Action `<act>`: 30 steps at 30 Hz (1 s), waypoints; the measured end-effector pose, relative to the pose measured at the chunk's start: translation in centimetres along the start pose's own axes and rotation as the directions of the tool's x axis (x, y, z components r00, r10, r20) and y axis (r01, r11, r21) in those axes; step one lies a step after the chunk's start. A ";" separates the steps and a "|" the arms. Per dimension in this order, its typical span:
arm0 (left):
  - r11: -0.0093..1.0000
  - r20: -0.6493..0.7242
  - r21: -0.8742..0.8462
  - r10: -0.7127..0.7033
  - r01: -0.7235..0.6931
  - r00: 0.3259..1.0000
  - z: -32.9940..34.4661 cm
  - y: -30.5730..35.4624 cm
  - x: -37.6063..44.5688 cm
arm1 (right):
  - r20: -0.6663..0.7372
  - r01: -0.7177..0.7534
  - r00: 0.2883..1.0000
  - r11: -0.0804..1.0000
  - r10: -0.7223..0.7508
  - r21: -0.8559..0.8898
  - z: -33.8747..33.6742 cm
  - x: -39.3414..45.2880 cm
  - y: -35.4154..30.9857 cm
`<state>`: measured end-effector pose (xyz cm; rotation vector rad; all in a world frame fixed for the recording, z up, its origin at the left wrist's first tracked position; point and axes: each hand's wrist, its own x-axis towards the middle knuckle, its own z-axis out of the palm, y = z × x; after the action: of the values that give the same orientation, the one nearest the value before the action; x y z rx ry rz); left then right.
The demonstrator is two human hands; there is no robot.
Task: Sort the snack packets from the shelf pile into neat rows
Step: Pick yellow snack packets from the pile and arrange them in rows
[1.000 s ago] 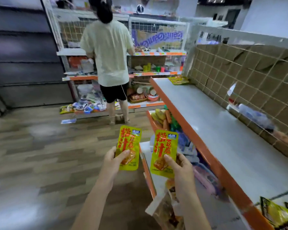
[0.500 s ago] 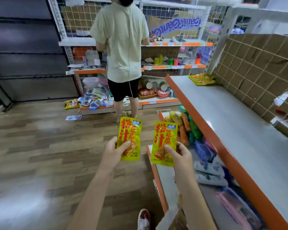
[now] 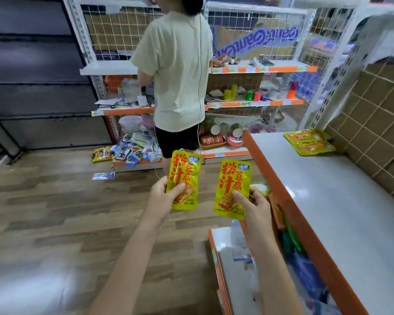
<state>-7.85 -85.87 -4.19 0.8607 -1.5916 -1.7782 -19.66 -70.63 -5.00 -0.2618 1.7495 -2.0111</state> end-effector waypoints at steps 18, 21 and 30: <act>0.983 0.559 0.179 -0.078 -0.028 0.825 7.5 0.2 30.8 | -0.547 0.061 0.837 0.993 0.003 0.099 6.1 19.9 -1.2; 0.978 0.664 0.202 -0.101 -0.048 0.741 10.5 -0.2 33.2 | -0.636 0.072 0.771 0.989 0.027 0.130 5.4 20.2 -1.3; 0.964 0.851 0.169 -0.039 -0.204 0.523 24.4 -0.5 34.3 | -0.850 0.151 0.521 0.989 -0.080 -0.001 -2.2 23.1 -3.6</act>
<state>-48.14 -97.91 -5.57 -0.1192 -2.4571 -2.0873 -41.65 -78.93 -5.41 0.8301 2.2079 -2.5175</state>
